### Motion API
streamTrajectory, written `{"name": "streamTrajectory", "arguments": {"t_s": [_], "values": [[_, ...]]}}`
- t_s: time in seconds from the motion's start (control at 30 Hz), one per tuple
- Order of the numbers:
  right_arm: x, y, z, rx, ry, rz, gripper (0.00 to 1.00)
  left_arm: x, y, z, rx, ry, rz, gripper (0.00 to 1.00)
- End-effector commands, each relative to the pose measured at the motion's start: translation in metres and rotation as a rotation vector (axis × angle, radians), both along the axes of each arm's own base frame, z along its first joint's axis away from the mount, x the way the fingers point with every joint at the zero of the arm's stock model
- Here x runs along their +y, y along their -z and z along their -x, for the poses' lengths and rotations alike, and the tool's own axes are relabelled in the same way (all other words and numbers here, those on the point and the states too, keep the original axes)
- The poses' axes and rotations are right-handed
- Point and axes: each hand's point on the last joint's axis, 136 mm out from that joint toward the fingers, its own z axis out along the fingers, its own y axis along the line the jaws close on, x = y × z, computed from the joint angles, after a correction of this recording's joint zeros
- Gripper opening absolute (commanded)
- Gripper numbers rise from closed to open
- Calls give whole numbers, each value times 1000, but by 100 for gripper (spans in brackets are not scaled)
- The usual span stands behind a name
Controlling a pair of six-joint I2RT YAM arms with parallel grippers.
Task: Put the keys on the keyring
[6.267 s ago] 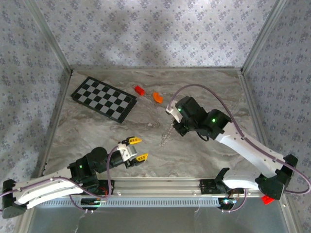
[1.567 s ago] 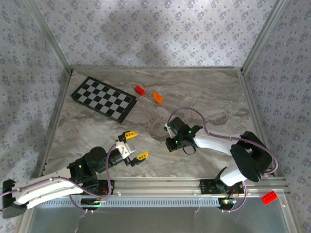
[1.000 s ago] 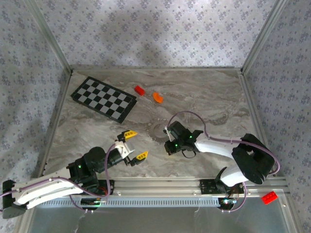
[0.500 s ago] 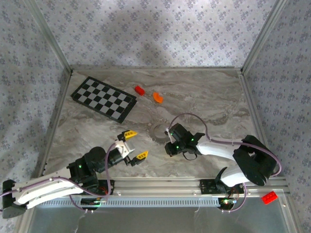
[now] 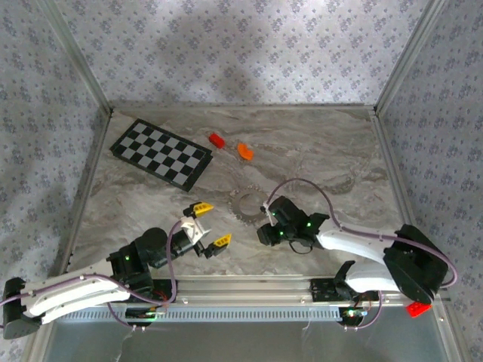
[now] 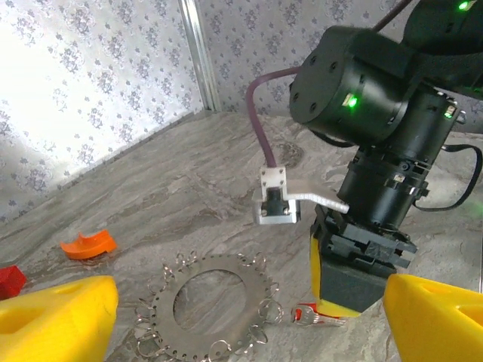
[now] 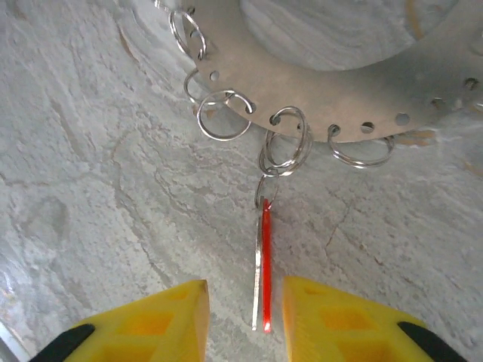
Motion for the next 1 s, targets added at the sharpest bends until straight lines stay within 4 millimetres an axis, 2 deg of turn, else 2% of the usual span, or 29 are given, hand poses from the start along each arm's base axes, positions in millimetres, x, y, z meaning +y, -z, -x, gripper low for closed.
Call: {"name": "streamTrajectory", "arguments": {"t_s": [0.0, 0.07, 0.23, 0.33, 0.43, 0.53, 0.57, 0.77, 0.97], "values": [[-13, -9, 0, -48, 41, 15, 38, 5, -7, -6, 13, -45, 42, 94], [-20, -19, -2, -87, 61, 6, 44, 9, -6, -11, 24, -79, 43, 99], [-43, -54, -12, -234, 146, -24, 58, 29, -2, -32, 64, -243, 19, 100], [-58, -71, -12, -309, 181, -48, 67, 48, 5, -47, 100, -361, 1, 100], [-72, -86, -13, -394, 202, -63, 78, 74, 12, -63, 143, -520, -1, 100], [-89, -94, -18, -470, 244, -44, 91, 96, 15, -74, 163, -636, 9, 100], [-95, -96, -21, -491, 264, -34, 99, 101, 15, -76, 166, -654, 15, 99], [-128, -104, -39, -583, 401, 17, 100, 132, 14, -87, 169, -794, 49, 100], [-164, -114, -58, -674, 564, 86, 100, 153, 16, -97, 141, -885, 27, 100]]}}
